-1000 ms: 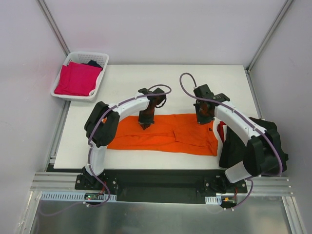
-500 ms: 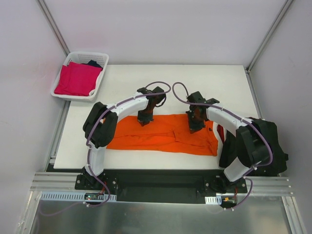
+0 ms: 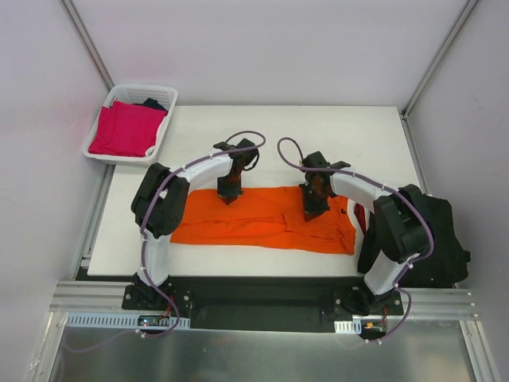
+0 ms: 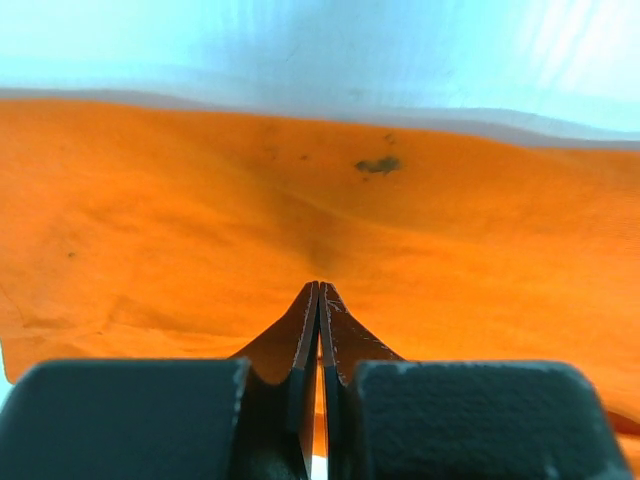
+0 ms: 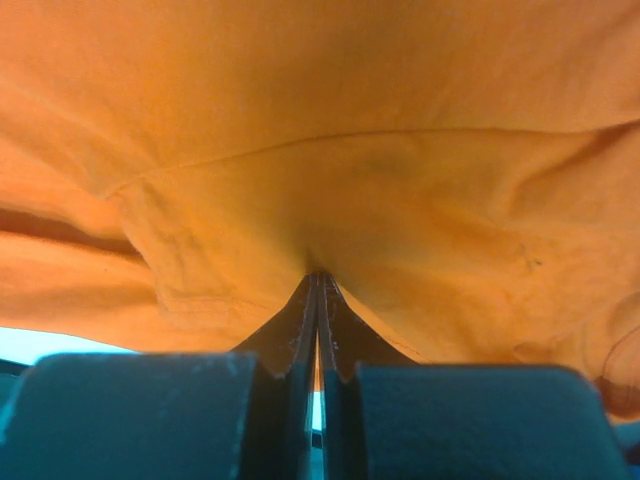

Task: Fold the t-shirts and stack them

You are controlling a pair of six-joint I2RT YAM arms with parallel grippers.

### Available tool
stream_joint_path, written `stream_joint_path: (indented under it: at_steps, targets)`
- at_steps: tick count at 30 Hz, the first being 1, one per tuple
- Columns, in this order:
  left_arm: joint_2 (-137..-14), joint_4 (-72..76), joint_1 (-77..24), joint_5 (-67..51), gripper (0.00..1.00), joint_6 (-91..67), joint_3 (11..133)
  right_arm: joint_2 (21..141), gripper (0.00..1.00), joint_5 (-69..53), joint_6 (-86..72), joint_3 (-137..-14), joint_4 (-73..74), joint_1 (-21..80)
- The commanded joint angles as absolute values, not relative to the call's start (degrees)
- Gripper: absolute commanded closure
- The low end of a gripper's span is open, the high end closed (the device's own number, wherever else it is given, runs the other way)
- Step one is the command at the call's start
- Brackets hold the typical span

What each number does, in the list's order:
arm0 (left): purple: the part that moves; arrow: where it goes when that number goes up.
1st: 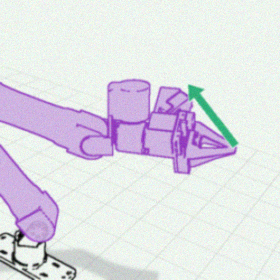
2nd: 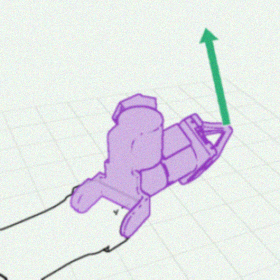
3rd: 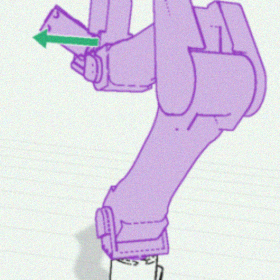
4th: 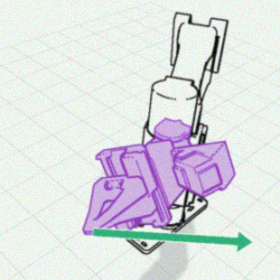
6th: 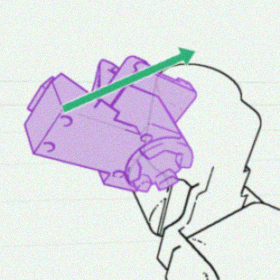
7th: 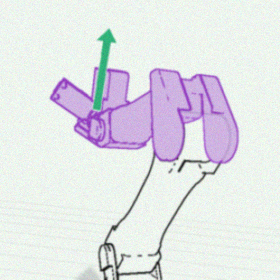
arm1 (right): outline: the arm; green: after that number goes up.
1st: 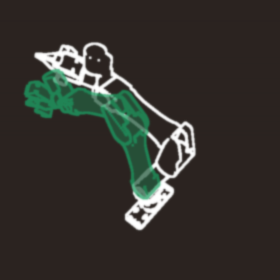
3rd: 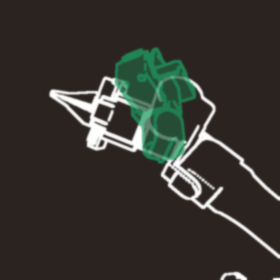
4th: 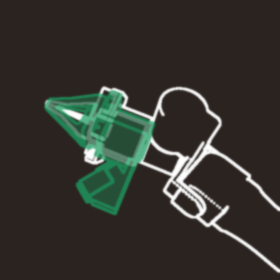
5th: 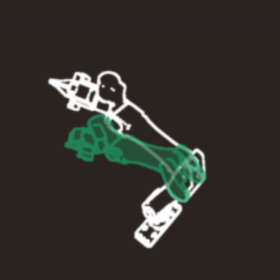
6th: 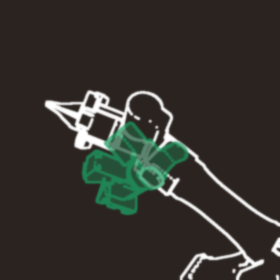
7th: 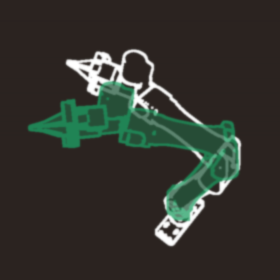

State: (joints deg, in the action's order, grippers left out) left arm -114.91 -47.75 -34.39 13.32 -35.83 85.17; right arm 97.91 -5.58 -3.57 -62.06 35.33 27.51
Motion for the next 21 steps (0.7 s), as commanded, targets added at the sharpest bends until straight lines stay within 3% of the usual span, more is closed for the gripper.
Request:
stream_joint_path:
  at_steps: [1,11,21]
  targets:
    - [-115.75,-47.46,-34.54,11.52,1.00,-34.37,88.15,99.58,0.99,-7.38,-3.34,-64.51,35.59,26.90]
    - [-114.09,-47.37,-34.45,9.49,1.00,-34.80,84.03,103.44,0.99,-9.05,-3.87,-67.67,36.39,19.43]
    - [-107.93,-45.97,-34.54,8.00,1.00,-38.93,73.05,110.91,0.99,-9.67,-4.57,-77.15,37.62,18.19]
